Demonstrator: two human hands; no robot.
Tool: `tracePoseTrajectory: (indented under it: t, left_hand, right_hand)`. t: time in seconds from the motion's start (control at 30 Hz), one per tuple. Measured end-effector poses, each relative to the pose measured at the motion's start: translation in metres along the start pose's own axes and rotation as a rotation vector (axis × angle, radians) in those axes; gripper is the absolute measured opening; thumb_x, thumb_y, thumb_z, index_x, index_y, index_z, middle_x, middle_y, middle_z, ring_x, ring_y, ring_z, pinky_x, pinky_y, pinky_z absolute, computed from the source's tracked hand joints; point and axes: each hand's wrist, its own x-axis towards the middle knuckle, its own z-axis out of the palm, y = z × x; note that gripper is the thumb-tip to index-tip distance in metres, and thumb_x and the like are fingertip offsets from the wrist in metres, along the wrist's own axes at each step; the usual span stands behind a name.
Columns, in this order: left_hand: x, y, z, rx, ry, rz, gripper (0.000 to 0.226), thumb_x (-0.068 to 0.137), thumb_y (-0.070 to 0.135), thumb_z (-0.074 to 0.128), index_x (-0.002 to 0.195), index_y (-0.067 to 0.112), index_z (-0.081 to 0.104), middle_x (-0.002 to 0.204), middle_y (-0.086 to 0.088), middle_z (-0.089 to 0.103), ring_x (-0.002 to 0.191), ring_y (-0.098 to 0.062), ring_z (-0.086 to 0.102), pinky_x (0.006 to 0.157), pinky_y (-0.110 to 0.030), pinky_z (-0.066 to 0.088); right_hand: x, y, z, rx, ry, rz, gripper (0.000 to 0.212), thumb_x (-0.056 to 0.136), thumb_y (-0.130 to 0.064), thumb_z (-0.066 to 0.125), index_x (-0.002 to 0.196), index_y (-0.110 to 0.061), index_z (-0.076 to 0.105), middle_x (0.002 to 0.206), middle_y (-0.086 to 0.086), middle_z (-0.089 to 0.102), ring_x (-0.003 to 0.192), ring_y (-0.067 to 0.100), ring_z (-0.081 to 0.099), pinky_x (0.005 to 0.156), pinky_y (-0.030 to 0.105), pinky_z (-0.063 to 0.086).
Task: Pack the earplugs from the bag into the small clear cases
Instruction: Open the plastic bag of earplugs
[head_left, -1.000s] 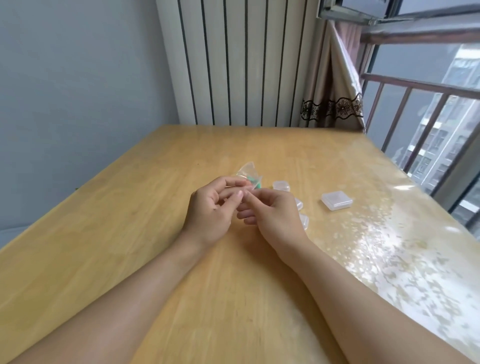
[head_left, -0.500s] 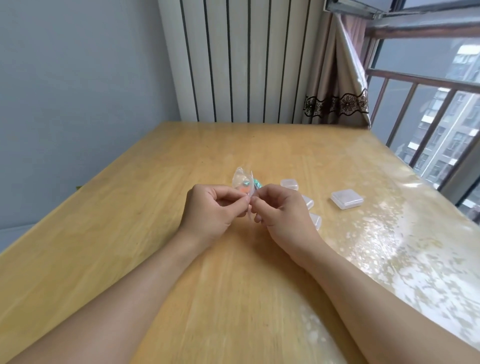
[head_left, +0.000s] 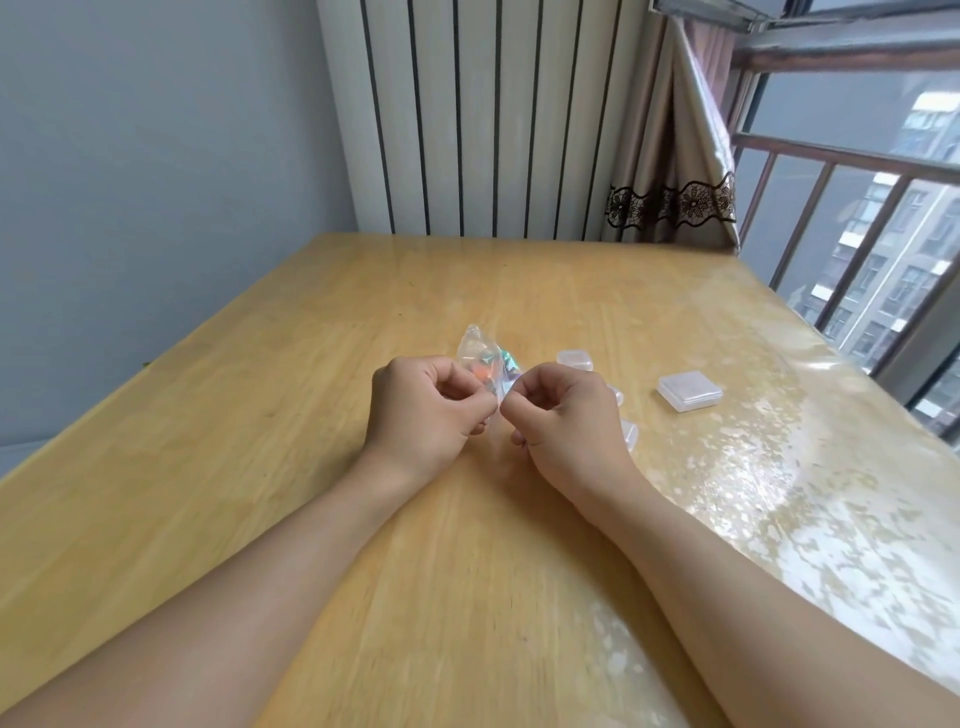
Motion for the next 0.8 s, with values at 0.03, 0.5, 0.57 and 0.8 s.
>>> tracePoseTrajectory:
  t: [0.03, 0.5, 0.57, 0.8]
  left_hand:
    - [0.001, 0.001, 0.000, -0.002, 0.011, -0.007, 0.011, 0.073, 0.004, 0.074, 0.063, 0.006, 0.071, 0.057, -0.005, 0.072, 0.055, -0.020, 0.072, 0.066, -0.038, 0.064]
    - [-0.002, 0.009, -0.011, 0.325, 0.333, 0.456, 0.016, 0.075, 0.017, 0.074, 0.067, 0.013, 0.061, 0.062, 0.009, 0.068, 0.057, -0.007, 0.066, 0.057, -0.026, 0.052]
    - [-0.004, 0.009, -0.009, 0.355, 0.288, 0.557, 0.013, 0.077, 0.015, 0.072, 0.070, 0.013, 0.061, 0.070, 0.009, 0.072, 0.061, -0.006, 0.067, 0.057, -0.024, 0.052]
    - [0.005, -0.001, -0.006, 0.335, 0.208, 0.326, 0.013, 0.071, 0.009, 0.071, 0.079, 0.017, 0.066, 0.054, 0.006, 0.060, 0.052, -0.009, 0.057, 0.059, -0.028, 0.053]
  right_hand:
    - [0.000, 0.001, -0.001, -0.019, 0.018, -0.005, 0.009, 0.078, -0.007, 0.063, 0.072, -0.001, 0.064, 0.054, 0.002, 0.060, 0.052, 0.019, 0.059, 0.052, 0.030, 0.047]
    - [-0.002, 0.001, 0.004, -0.131, 0.110, -0.058, 0.015, 0.084, -0.032, 0.069, 0.079, -0.018, 0.065, 0.068, -0.002, 0.068, 0.058, 0.018, 0.066, 0.053, 0.031, 0.052]
    - [-0.002, 0.001, 0.004, -0.112, 0.082, -0.064, 0.021, 0.090, -0.027, 0.067, 0.074, -0.015, 0.064, 0.065, 0.000, 0.068, 0.058, 0.019, 0.070, 0.055, 0.036, 0.056]
    - [0.000, 0.000, 0.001, -0.043, 0.088, 0.050, 0.021, 0.085, -0.013, 0.061, 0.069, 0.000, 0.061, 0.061, 0.013, 0.070, 0.048, 0.024, 0.066, 0.054, 0.044, 0.057]
